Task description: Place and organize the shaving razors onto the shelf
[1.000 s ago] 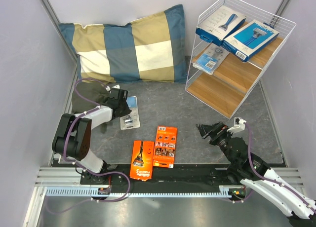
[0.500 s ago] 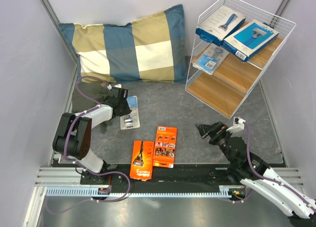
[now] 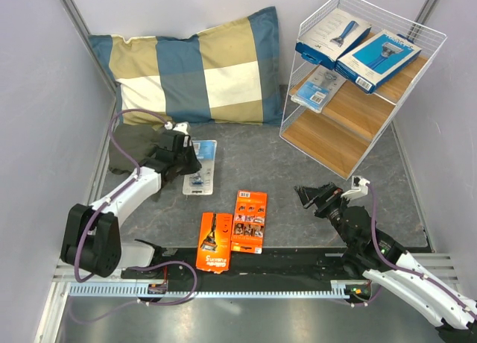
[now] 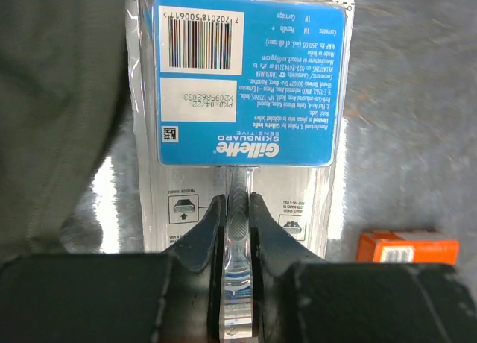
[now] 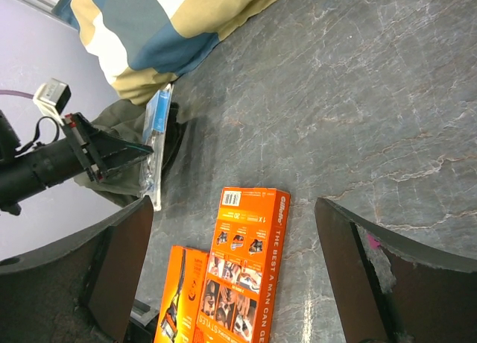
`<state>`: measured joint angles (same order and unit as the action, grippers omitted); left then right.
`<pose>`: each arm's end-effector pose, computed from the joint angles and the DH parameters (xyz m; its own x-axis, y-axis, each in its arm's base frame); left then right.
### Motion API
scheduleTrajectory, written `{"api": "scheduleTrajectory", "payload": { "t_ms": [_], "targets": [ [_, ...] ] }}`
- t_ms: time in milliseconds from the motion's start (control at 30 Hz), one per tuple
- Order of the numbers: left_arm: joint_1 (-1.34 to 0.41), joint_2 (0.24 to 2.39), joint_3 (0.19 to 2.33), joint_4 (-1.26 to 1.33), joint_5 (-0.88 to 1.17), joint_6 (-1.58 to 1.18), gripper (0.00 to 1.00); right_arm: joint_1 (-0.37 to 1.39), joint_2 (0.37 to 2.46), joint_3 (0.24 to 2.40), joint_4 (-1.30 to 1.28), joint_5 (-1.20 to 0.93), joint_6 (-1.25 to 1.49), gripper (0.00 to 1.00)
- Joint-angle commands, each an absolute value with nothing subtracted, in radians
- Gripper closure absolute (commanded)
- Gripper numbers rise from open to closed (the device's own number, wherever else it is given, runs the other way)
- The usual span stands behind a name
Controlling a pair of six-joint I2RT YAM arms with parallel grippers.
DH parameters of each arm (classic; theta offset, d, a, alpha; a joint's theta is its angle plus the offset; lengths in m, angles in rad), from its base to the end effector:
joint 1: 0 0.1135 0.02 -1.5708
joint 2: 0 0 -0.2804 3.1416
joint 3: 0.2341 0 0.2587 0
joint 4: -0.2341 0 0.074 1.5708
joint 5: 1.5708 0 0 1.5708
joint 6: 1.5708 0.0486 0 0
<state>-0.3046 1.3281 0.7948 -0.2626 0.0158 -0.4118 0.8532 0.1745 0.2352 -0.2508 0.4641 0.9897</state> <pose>0.2722 -0.0864 0.2218 -0.7489 -0.1841 -0.6366 0.0117 0.9568 -0.2904 0.0866 0.0661 0.2152 -0.3897 0.6902 -0.6097 -0.1073 0.6236 0.7744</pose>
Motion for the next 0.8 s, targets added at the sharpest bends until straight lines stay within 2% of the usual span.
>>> {"api": "scheduleTrajectory", "payload": {
  "t_ms": [0, 500, 767],
  "targets": [
    [-0.415, 1.286, 0.86, -0.278, 0.072, -0.321, 0.98, 0.853, 0.187, 0.258, -0.218, 0.457, 0.965, 0.02],
    [-0.877, 1.365, 1.017, -0.279, -0.031, -0.307, 0.98, 0.853, 0.256, 0.229, -0.114, 0.38, 0.991, 0.02],
    [-1.037, 1.442, 1.091, -0.284, -0.077, -0.328, 0.98, 0.853, 0.268, 0.166, -0.026, 0.364, 1.048, 0.02]
  ]
}}
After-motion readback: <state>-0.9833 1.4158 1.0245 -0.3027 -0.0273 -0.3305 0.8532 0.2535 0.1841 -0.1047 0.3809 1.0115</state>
